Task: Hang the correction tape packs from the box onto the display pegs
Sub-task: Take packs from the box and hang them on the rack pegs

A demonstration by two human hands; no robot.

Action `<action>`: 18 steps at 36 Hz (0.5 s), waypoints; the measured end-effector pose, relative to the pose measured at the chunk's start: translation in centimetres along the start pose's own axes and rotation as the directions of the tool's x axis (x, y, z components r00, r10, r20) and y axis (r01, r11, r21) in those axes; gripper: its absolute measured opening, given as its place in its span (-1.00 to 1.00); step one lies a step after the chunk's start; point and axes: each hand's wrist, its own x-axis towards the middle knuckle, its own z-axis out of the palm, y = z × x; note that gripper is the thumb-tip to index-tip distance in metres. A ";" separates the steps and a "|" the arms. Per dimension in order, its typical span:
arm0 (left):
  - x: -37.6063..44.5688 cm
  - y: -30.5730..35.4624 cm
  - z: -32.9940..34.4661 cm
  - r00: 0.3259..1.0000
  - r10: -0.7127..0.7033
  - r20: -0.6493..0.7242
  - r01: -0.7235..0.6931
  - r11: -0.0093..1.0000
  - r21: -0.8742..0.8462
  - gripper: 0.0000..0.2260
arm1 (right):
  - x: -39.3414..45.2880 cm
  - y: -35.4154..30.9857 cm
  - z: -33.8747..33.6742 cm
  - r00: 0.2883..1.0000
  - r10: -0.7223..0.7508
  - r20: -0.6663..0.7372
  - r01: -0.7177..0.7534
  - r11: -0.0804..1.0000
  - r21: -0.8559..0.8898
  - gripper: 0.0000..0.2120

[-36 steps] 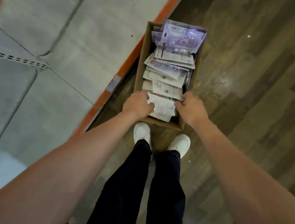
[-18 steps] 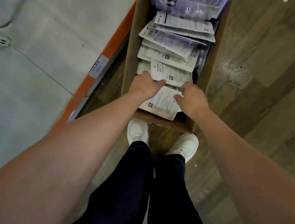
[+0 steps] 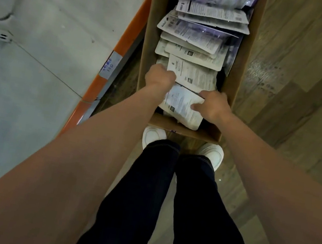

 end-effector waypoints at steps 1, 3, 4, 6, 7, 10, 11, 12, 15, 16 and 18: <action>-0.3 -0.2 -0.6 1.000 0.003 -0.008 -0.003 1.000 -0.005 -0.83 | -0.5 -0.2 -0.3 1.000 0.004 -0.001 -0.004 1.000 0.024 -0.53; -0.9 -0.6 -1.9 1.000 -0.009 -0.026 0.008 1.000 -0.027 -0.85 | -1.6 -0.4 -1.0 1.000 0.002 -0.015 -0.001 0.999 0.045 -0.55; -1.4 -0.7 -2.6 0.999 -0.013 -0.033 0.012 0.999 -0.040 -0.85 | -2.2 -0.5 -1.4 1.000 -0.003 -0.020 0.004 0.999 0.051 -0.56; -2.4 -0.7 -3.6 0.999 -0.007 -0.045 0.004 0.998 -0.070 -0.84 | -3.4 -0.8 -2.4 1.000 -0.003 -0.026 0.005 0.997 0.077 -0.57; -3.0 -0.5 -4.1 0.999 -0.002 -0.050 -0.002 0.996 -0.084 -0.82 | -4.1 -0.9 -2.9 0.999 -0.005 -0.032 0.008 0.997 0.077 -0.57; -5.2 0.3 -5.2 0.999 0.034 -0.034 -0.038 0.992 -0.121 -0.79 | -5.9 -1.4 -4.4 0.999 -0.020 -0.049 0.023 0.998 0.054 -0.60; -6.0 0.8 -5.5 0.998 0.053 -0.033 -0.056 0.991 -0.118 -0.78 | -6.6 -1.6 -5.0 0.998 -0.025 -0.058 0.029 0.998 0.055 -0.62; -6.8 1.2 -5.8 0.996 0.076 -0.043 -0.080 0.991 -0.102 -0.77 | -7.3 -1.8 -5.7 0.997 -0.031 -0.066 0.035 0.998 0.053 -0.63; -9.1 2.7 -6.8 0.981 0.164 -0.100 -0.166 0.986 -0.013 -0.74 | -9.6 -2.7 -7.8 0.994 -0.054 -0.096 0.058 0.998 0.040 -0.61; -9.7 3.2 -7.1 0.977 0.190 -0.102 -0.190 0.982 0.006 -0.74 | -10.3 -3.0 -8.5 0.993 -0.060 -0.105 0.063 0.998 0.028 -0.61; -11.1 4.1 -7.9 0.969 0.229 -0.089 -0.229 0.973 0.015 -0.73 | -11.9 -3.5 -9.9 0.989 -0.075 -0.125 0.077 0.997 0.012 -0.62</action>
